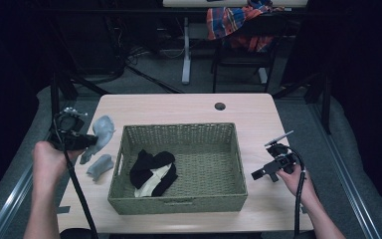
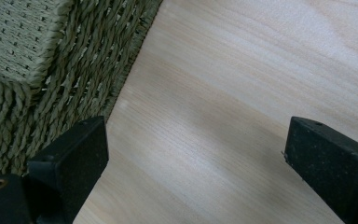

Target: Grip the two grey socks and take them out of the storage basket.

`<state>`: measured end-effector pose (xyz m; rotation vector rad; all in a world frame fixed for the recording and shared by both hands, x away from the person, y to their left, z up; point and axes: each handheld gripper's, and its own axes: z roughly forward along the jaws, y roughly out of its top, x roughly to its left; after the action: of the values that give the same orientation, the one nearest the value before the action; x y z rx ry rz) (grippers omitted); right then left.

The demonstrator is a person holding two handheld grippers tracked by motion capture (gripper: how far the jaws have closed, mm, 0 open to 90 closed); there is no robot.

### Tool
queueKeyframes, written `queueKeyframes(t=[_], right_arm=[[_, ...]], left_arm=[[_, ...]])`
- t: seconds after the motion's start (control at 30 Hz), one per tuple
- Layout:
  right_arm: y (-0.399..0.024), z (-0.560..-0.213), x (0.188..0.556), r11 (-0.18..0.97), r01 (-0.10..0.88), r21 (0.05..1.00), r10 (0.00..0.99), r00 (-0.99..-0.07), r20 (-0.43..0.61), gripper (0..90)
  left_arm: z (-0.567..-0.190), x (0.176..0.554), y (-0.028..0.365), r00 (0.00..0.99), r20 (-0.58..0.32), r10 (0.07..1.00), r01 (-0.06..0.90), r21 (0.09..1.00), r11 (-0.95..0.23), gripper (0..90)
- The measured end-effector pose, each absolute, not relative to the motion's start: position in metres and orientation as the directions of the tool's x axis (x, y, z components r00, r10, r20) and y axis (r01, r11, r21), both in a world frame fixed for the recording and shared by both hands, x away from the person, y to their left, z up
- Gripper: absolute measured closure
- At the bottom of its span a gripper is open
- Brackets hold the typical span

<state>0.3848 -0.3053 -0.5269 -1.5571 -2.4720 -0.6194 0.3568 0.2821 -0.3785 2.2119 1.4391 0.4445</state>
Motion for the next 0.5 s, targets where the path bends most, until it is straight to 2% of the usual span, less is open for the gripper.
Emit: queueKeyframes(t=[0.17, 0.23, 0.27, 0.4, 0.5], right_arm=[[-0.303, -0.53, 0.385, 0.344, 0.899, 0.27, 0.835, -0.425, 0.35, 6.0], [-0.303, -0.528, 0.385, 0.373, 0.89, 0.26, 0.827, -0.447, 0.341, 6.0], [-0.301, -0.529, 0.382, 0.325, 0.9, 0.291, 0.835, -0.417, 0.358, 6.0], [-0.305, -0.526, 0.385, 0.378, 0.888, 0.26, 0.825, -0.451, 0.34, 6.0], [-0.301, -0.529, 0.384, 0.345, 0.897, 0.276, 0.836, -0.427, 0.344, 6.1]], left_arm=[[-0.385, 0.361, 0.291, 0.371, 0.02, 0.928, 0.786, 0.526, -0.325, 85.6], [-0.391, 0.362, 0.294, 0.358, 0.031, 0.933, 0.795, 0.514, -0.322, 85.6], [-0.392, 0.362, 0.295, 0.348, 0.039, 0.937, 0.795, 0.516, -0.317, 85.6], [-0.4, 0.366, 0.304, 0.33, 0.032, 0.943, 0.812, 0.501, -0.301, 85.7], [-0.407, 0.369, 0.31, 0.314, 0.019, 0.949, 0.824, 0.491, -0.282, 85.7]])
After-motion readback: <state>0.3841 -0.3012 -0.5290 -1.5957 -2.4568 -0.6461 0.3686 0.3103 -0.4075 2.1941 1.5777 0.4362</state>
